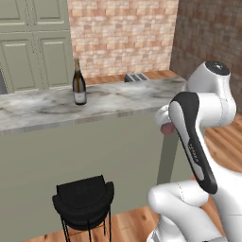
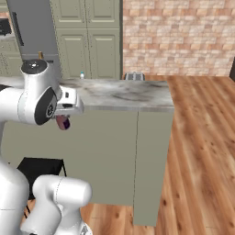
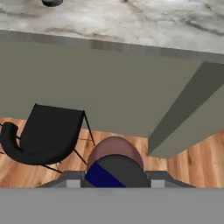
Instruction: Place the drinks on the dining counter in a tight cluster.
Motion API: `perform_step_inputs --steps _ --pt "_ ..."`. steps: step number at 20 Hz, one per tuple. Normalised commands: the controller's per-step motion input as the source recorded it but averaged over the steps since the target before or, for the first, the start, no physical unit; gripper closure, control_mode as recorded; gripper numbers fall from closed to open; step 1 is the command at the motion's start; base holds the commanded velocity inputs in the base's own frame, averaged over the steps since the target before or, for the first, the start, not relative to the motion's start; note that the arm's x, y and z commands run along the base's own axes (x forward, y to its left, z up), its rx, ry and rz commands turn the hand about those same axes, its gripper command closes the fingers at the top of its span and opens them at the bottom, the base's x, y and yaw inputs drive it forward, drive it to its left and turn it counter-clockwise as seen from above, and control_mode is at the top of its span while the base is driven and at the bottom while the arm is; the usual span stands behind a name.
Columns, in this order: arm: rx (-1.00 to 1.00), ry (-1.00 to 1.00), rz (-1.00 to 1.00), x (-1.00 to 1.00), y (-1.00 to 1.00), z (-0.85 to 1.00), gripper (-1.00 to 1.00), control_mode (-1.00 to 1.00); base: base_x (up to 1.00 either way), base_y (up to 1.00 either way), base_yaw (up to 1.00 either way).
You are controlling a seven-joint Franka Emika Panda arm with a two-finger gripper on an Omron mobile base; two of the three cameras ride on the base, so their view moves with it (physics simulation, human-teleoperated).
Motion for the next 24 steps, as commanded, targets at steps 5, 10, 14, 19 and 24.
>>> perform_step_inputs --steps 5,10,14,19,24 --pt "0.01 -0.21 0.0 -0.09 0.03 0.72 1.0 -1.0 0.0 0.0 0.0" --pt "0.01 0.0 0.02 -0.03 0.01 0.47 1.0 -1.0 0.0 0.0 0.0" --pt "0.0 0.0 0.0 0.12 0.27 0.23 1.0 -1.0 0.0 0.0 0.0" --pt "0.01 0.0 0.0 0.48 0.57 -0.04 1.0 -1.0 0.0 0.0 0.0" --pt "0.0 0.0 -0.01 0.54 0.63 -0.41 1.0 -1.0 0.0 0.0 0.0"
